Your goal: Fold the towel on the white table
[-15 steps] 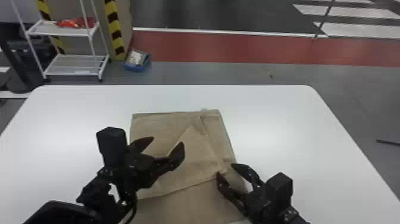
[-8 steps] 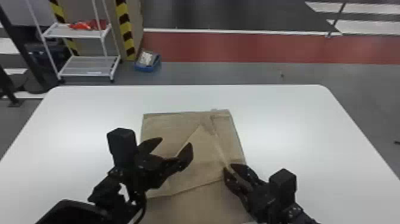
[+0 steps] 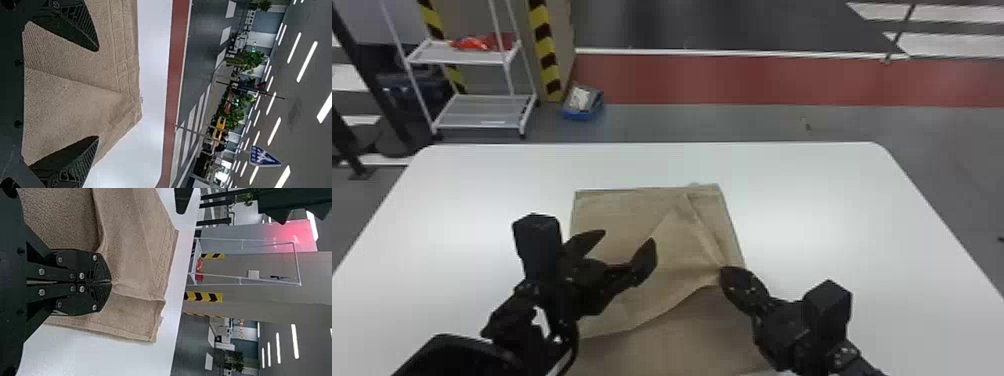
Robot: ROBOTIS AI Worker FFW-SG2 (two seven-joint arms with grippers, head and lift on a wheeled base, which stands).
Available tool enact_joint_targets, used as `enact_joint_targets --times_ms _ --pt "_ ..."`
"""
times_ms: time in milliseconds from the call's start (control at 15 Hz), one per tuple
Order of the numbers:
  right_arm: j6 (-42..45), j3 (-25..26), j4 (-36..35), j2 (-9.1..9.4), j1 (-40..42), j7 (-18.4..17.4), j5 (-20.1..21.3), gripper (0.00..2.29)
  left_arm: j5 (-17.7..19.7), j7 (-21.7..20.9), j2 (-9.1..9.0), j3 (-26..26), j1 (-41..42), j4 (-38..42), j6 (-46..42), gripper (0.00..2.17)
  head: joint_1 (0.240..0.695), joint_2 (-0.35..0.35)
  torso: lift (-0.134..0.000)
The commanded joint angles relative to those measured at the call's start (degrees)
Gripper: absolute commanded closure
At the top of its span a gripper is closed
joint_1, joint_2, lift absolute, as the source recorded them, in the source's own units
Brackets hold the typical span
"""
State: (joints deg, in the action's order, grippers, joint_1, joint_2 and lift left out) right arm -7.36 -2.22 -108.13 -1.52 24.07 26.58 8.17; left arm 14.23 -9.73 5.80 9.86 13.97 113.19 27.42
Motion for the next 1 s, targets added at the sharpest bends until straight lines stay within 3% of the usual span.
enact_joint_targets --times_ms 0,133,333,467,733,933 --pt "0.37 2.14 -3.75 -0.06 1.86 0.23 -0.96 1.20 -0.08 0.32 0.00 -0.10 -0.17 0.01 -0.04 0.09 0.695 -0.041 -0.123" --pt "0.01 7.76 -7.27 -0.15 3.27 1.10 -4.92 1.20 -0.26 0.94 0.00 -0.37 -0.17 0.10 -0.56 0.09 0.695 -0.059 -0.123" --pt "-1.22 21.74 -8.76 -0.06 3.62 2.07 -13.18 1.20 -0.35 1.20 0.00 -2.12 -0.44 -0.08 -2.67 0.09 0.695 -0.113 -0.123" --pt "-4.20 30.70 -7.53 0.29 1.86 3.74 -16.78 1.20 -0.35 1.20 0.00 -2.74 -1.14 -0.69 -2.85 0.09 0.695 -0.208 -0.123" --pt "-10.53 43.44 -3.49 0.47 -4.73 5.85 -18.19 1.20 -0.79 1.55 0.00 -2.39 -2.19 -2.10 -3.02 0.09 0.695 -0.339 -0.123" --pt "-16.68 50.12 0.55 -0.06 -12.20 5.94 -17.05 1.20 -1.84 1.99 -0.09 -2.04 -2.90 -3.59 -3.20 0.09 0.695 -0.350 -0.123"
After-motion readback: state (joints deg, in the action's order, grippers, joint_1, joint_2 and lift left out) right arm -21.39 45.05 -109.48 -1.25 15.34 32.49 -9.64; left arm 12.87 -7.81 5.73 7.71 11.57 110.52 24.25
